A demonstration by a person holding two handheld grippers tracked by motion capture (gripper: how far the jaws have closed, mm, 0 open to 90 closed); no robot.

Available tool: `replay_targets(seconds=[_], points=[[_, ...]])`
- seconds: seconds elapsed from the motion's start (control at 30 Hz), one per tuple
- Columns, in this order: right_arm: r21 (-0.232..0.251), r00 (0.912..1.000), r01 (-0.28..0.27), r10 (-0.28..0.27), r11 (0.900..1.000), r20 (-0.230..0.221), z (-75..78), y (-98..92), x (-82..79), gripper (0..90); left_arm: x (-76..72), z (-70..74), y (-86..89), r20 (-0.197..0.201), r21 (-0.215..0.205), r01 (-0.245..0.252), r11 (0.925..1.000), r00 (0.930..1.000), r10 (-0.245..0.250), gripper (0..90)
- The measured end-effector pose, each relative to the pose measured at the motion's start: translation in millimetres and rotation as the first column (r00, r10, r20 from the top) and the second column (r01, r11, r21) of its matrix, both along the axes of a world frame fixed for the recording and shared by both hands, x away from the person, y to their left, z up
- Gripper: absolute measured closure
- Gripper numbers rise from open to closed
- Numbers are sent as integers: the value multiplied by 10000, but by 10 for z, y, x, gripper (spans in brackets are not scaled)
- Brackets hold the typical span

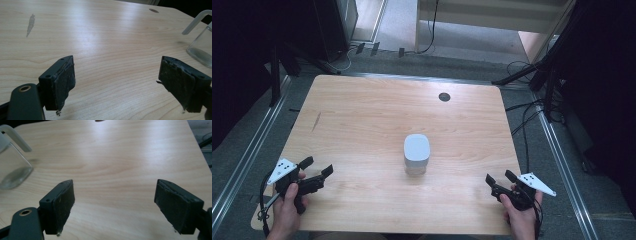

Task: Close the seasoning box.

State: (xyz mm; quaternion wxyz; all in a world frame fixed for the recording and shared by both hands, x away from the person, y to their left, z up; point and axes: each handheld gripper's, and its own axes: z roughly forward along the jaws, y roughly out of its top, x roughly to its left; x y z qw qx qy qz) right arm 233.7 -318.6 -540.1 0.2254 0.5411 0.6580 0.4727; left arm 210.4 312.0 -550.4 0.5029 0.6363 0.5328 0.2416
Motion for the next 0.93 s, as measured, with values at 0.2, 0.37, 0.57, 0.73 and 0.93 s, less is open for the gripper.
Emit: replay_targets(seconds=[0.2, 0.37, 0.57, 0.73, 0.93], points=[[-151, 9990, 444, -445, 9989, -58, -55, -112, -89, 173, -2, 0, 1, 20, 26, -20, 10000, 10000, 20, 140], [-361, 9981, 622, -623, 9974, -21, -70, -97, -100, 188, 15, 1, -3, -56, 180, -185, 9997, 9998, 186, 140], [-334, 9970, 745, -752, 9967, -192, -71, -101, -86, 190, 30, -5, -9, -156, 207, -285, 9994, 9995, 288, 141], [-728, 9970, 669, -696, 9951, -341, -73, -64, -65, 186, 48, -12, -25, -214, 343, -324, 9989, 9992, 332, 141], [-699, 9960, 755, -786, 9947, -432, -72, -61, -62, 185, 54, -11, -22, -309, 385, -273, 9989, 9991, 285, 141]])
